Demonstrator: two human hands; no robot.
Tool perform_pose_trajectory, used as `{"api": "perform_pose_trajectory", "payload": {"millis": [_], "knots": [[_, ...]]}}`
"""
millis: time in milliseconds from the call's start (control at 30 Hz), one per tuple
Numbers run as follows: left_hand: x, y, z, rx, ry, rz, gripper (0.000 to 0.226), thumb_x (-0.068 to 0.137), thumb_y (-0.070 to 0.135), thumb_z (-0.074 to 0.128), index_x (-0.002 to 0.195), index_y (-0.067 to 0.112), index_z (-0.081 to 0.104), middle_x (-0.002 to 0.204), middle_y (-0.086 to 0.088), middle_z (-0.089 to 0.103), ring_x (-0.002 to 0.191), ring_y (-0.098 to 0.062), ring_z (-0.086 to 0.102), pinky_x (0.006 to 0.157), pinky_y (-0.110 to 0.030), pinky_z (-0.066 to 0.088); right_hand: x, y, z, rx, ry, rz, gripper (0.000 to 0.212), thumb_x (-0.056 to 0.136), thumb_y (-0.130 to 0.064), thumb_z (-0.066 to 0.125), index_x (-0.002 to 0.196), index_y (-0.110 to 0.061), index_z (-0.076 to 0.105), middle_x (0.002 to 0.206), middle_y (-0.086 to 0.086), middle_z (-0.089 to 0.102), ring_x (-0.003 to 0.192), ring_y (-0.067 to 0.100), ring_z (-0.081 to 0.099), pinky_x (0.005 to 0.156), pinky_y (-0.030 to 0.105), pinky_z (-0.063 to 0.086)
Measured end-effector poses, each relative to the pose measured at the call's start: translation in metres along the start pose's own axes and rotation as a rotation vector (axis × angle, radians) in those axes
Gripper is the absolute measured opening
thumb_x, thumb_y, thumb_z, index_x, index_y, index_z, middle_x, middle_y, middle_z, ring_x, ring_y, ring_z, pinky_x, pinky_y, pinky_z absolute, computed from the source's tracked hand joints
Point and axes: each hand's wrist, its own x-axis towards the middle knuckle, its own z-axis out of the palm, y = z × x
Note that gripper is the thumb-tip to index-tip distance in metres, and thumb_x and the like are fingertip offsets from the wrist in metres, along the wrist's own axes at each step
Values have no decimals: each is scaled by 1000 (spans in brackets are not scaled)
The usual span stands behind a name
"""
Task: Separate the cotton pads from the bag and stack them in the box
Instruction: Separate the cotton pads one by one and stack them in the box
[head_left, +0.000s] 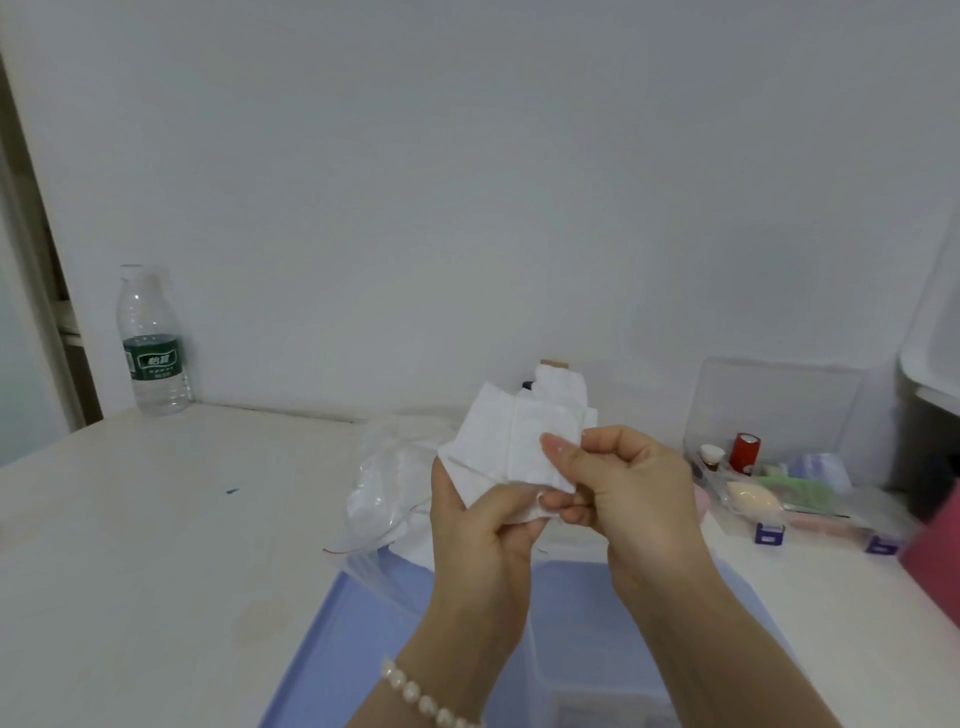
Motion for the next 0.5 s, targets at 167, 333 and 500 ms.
{"api": "perform_pose_trajectory", "payload": {"millis": [167, 333, 500], "knots": [[-2, 1, 2, -75, 12, -6, 47, 62, 1, 59, 108, 9, 57, 98, -14, 70, 81, -27, 69, 62, -34, 57, 1, 1, 0, 3, -3, 20, 14, 76, -6, 73, 80, -2, 59, 64, 12, 66, 38, 13, 59, 37, 17, 43], [-4, 2, 4, -72, 27, -12, 52, 66, 2, 62, 117, 6, 55, 104, -14, 71, 91, -28, 70, 65, -32, 58, 1, 1, -1, -32, -6, 5, 15, 76, -8, 73, 78, -5, 58, 62, 9, 66, 38, 12, 59, 37, 16, 42], [0, 3, 2, -132, 43, -69, 57, 70, -3, 65, 125, 2, 52, 119, -22, 63, 107, -37, 63, 76, -40, 57, 3, -2, -4, -244, -2, -131, 24, 72, -9, 77, 77, -13, 54, 63, 5, 58, 38, 11, 54, 35, 17, 36]]}}
